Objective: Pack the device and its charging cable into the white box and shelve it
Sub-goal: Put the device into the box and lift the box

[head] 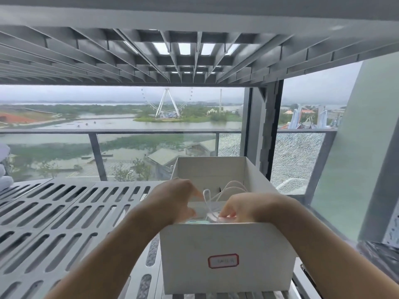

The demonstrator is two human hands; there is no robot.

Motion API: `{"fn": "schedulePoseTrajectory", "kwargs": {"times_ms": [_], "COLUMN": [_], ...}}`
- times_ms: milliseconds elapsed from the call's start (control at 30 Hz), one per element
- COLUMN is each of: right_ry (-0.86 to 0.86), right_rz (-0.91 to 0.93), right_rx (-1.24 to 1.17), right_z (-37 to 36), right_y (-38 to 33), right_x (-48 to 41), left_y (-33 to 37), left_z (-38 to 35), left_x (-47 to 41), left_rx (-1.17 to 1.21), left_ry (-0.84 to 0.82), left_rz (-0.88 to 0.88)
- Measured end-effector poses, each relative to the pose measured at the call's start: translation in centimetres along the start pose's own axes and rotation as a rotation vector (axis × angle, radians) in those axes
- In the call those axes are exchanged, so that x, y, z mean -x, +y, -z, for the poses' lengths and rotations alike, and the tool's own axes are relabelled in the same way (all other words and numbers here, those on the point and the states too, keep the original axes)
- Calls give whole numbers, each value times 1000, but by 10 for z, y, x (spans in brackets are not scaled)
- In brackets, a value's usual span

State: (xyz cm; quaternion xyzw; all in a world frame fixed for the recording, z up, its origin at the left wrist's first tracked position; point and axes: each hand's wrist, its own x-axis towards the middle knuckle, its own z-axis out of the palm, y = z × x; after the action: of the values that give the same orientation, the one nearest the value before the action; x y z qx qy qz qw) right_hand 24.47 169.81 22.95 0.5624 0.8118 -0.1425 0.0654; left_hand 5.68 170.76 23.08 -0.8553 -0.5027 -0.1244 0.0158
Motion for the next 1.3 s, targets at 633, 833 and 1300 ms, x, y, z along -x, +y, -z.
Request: {"fn": "schedulePoseTrajectory", "kwargs": {"times_ms": [633,833,1300], "right_ry": [345,578,1010], "right_rz": [39,163,85], "right_rx": [-358,-302,-64], "right_z": [6,10,-43], "right_y": [-3,-8,-32], "right_x": [10,23,60], "left_y": [4,3,21], "left_z": [6,9,-7], "left_x": [5,10,65], "left_rx": [97,328,235], "left_ry": [-33,172,410], "left_rz": [-115,-166,-191]}}
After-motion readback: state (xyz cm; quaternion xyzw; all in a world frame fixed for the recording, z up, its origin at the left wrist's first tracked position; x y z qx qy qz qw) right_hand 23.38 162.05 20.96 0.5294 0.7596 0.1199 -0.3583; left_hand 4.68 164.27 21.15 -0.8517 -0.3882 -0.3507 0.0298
